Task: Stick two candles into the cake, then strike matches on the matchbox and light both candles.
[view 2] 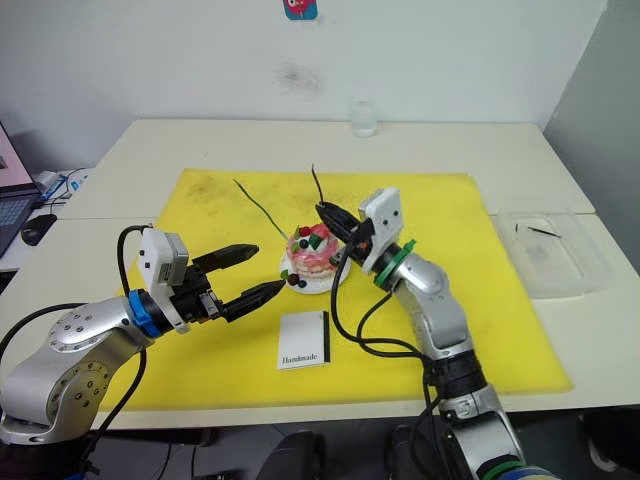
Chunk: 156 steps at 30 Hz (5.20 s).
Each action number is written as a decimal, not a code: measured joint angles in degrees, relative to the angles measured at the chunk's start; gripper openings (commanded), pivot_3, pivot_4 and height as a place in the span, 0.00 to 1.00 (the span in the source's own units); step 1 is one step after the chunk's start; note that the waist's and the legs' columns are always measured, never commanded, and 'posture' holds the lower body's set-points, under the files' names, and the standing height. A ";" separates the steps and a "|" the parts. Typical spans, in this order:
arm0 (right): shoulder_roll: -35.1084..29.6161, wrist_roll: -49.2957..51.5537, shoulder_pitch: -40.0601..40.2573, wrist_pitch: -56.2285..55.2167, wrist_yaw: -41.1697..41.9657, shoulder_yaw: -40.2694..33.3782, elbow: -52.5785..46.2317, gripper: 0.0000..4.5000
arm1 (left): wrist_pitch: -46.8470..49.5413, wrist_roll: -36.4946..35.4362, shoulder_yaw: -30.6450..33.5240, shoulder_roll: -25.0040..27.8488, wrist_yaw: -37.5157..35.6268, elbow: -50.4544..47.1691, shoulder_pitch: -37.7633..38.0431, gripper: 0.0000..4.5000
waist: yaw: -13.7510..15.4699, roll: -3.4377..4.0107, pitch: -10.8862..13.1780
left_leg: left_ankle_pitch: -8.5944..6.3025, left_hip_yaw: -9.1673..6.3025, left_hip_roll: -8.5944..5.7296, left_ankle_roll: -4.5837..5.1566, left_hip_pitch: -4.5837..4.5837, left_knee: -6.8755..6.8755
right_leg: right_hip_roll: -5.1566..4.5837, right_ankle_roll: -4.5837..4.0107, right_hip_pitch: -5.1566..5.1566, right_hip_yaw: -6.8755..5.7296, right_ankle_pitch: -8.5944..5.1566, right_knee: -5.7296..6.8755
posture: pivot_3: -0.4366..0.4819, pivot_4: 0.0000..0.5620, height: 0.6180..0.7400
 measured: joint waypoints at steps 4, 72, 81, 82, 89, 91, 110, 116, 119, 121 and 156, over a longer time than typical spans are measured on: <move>1.15 -0.91 1.23 -2.96 -0.43 -0.06 1.68 0.01 | 0.27 -0.26 0.01 0.01 0.02 0.10 -1.40 1.00 | -0.11 0.00 0.00 | 0.00 0.01 0.01 0.00 0.00 -0.02 | 0.01 -0.04 0.00 0.03 0.01 0.01 | 0.48 0.27 1.00; 6.77 -4.62 4.88 -16.81 -3.41 0.87 15.33 0.01 | 2.18 0.20 -1.57 0.38 -2.68 0.89 -2.91 1.00 | -0.99 0.00 0.00 | 0.00 0.04 0.00 0.00 0.05 -0.02 | 0.00 0.01 0.00 0.12 -0.02 0.01 | 0.48 0.27 1.00; 7.43 -4.54 5.54 -15.79 -4.18 0.90 14.04 0.05 | 2.02 0.42 -1.68 0.38 -2.68 0.88 -2.36 1.00 | -1.01 0.01 0.00 | 0.00 0.03 0.00 0.00 0.05 -0.03 | 0.00 0.02 0.00 0.13 -0.02 0.02 | 0.48 0.27 1.00; 7.57 -4.55 5.54 -15.67 -4.63 0.86 13.89 0.11 | 1.96 0.54 -1.69 0.38 -2.69 0.88 -2.36 1.00 | -1.01 0.00 0.00 | 0.00 0.03 0.00 0.00 0.05 -0.03 | 0.00 0.02 0.00 0.13 -0.02 0.02 | 0.48 0.27 1.00; 7.48 -4.67 5.77 -14.19 -6.02 0.87 12.03 0.52 | 0.95 1.06 -2.41 0.36 -2.76 0.88 -2.37 1.00 | -1.01 0.01 0.00 | 0.00 0.04 0.00 0.00 0.04 -0.03 | 0.00 0.02 -0.01 0.14 -0.02 0.01 | 0.48 0.27 1.00; 7.29 -4.67 5.98 -13.29 -6.03 1.02 10.42 0.52 | 0.89 1.13 -2.99 0.30 -2.75 0.88 -2.38 1.00 | -1.01 0.01 0.00 | 0.00 0.04 0.00 0.00 0.03 -0.04 | 0.00 0.02 -0.01 0.14 -0.02 0.00 | 0.48 0.27 1.00; -15.96 0.75 16.14 10.32 4.55 1.91 -23.02 0.52 | 21.72 -13.58 5.01 9.64 -0.32 2.96 -0.53 1.00 | -1.05 0.01 0.01 | -0.01 -0.01 0.00 0.02 0.00 -0.08 | -0.02 0.14 -0.03 0.04 -0.13 -0.06 | 0.48 0.27 1.00; -25.18 5.90 17.65 18.57 11.77 1.12 -30.98 0.25 | 42.66 -27.51 9.90 15.90 -2.24 12.86 1.49 1.00 | -1.17 0.05 0.03 | -0.01 -0.13 0.03 0.02 0.08 -0.10 | 0.00 0.09 -0.01 -0.11 -0.18 0.02 | 0.48 0.27 1.00; -28.72 6.20 16.56 22.13 14.31 3.65 -31.97 0.01 | 47.77 -29.92 9.66 13.96 -0.26 16.38 0.36 1.00 | -1.12 0.05 0.03 | -0.01 -0.14 -0.03 0.01 0.07 -0.07 | -0.05 0.09 0.02 -0.11 -0.18 0.00 | 0.48 0.27 1.00; -30.00 5.19 14.82 24.74 15.16 6.12 -31.99 0.00 | 49.43 -30.25 8.91 10.36 2.02 18.53 -1.32 1.00 | -1.08 -0.02 0.03 | -0.01 -0.13 -0.04 0.01 0.01 -0.03 | -0.07 0.11 0.00 -0.10 -0.16 -0.01 | 0.48 0.27 1.00; -26.34 -3.59 5.00 39.43 15.20 20.10 -24.39 0.00 | 59.38 -36.43 8.65 -8.94 25.10 20.98 -10.03 1.00 | 0.34 -0.15 -0.04 | 0.01 -0.10 -0.18 -0.02 -0.01 0.02 | -0.19 0.18 0.05 -0.01 -0.11 -0.04 | 0.48 0.27 1.00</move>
